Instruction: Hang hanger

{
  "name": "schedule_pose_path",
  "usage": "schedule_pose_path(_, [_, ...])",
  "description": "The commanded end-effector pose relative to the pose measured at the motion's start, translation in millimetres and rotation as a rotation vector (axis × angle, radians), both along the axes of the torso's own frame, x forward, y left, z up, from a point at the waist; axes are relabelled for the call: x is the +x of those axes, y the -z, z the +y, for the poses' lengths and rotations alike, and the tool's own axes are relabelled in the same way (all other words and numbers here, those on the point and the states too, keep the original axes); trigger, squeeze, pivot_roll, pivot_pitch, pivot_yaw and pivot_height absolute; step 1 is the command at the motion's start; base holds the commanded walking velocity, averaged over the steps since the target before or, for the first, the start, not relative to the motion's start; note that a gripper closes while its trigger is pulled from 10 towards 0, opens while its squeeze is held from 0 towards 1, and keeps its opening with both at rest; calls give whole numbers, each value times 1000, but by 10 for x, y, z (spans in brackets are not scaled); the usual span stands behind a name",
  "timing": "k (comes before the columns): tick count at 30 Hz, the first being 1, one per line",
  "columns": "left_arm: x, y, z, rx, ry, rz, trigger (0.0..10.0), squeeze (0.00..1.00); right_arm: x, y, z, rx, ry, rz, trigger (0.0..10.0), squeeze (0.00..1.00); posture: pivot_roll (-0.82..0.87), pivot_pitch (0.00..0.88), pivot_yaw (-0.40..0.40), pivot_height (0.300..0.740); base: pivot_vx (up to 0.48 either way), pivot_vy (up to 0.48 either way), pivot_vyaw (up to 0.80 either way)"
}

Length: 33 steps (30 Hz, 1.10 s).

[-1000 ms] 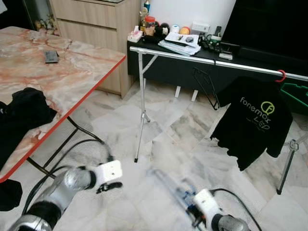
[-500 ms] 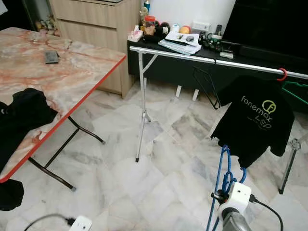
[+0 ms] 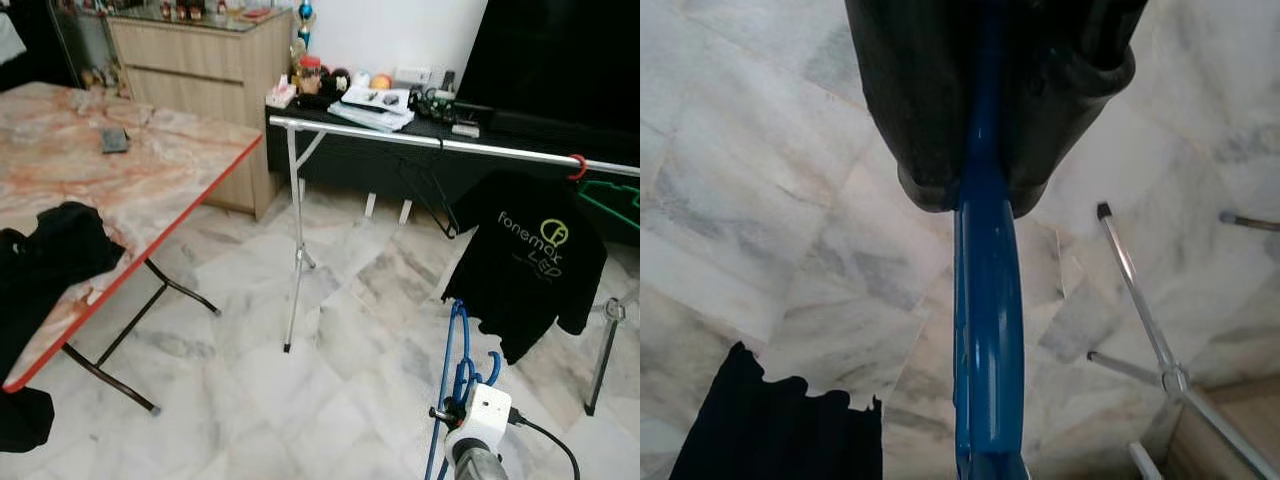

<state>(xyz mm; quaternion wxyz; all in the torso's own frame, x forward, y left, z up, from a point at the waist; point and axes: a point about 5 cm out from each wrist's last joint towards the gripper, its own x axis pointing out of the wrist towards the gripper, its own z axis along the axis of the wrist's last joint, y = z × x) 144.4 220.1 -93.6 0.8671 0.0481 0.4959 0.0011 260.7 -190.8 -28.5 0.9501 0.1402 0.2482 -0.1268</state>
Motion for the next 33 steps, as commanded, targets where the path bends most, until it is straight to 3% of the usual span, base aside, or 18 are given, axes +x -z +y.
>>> schedule_pose_path(1, [-50,18,21,-2,-1,28,10000,0,27,-26,21,30,23,-25,10000,0,-53,0,-39,740,341,0,0])
schedule_pose_path(6, [-21,18,-29,-6,23,26,10000,0,47,-48,55,-26,-35,-38,10000,0,-43,0,-45,740,342,0,0])
schedule_pose_path(28, [-43,26,-8,6,37,51,10000,0,73,-68,46,-7,67,-32,10000,0,-39,0,-45,740,344,0,0])
schedule_pose_path(33, [-44,27,-6,8,38,54,10000,0,124,-102,111,2,-49,-57,10000,0,-35,9,-45,740,343,0,0])
